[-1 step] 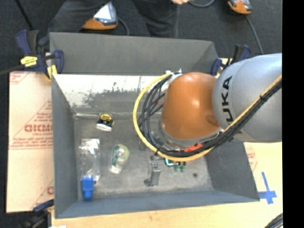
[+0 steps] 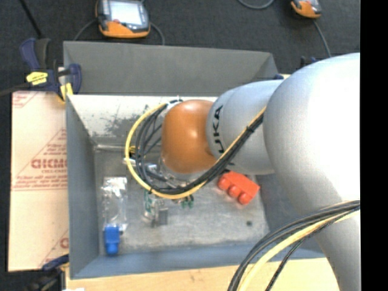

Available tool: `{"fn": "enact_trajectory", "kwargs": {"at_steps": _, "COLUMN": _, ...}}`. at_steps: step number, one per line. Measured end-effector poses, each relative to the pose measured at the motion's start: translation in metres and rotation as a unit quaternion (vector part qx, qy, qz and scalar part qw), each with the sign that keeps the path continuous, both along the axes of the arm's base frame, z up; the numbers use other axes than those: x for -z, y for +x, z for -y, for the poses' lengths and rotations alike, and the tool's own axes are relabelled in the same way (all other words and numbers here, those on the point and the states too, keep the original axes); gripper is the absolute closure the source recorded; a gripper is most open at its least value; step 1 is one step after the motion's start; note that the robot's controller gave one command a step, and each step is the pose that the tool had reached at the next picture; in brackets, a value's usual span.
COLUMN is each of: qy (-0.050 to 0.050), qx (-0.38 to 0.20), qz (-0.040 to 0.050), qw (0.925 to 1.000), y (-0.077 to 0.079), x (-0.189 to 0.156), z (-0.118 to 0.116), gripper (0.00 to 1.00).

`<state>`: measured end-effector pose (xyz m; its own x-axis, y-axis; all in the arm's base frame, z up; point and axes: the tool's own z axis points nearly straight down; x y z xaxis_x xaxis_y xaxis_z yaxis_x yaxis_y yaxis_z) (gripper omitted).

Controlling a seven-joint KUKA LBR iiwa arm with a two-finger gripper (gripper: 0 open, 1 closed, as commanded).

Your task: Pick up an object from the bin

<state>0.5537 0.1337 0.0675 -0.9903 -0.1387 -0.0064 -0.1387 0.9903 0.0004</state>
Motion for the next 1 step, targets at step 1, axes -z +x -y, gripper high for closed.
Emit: {"fn": "enact_trajectory", "kwargs": {"at_steps": 1, "qy": -0.001, "qx": -0.134, "qz": 0.0008, "qw": 0.991, "y": -0.0016, "x": -0.034, "z": 0.0109, "gripper": 0.0}}
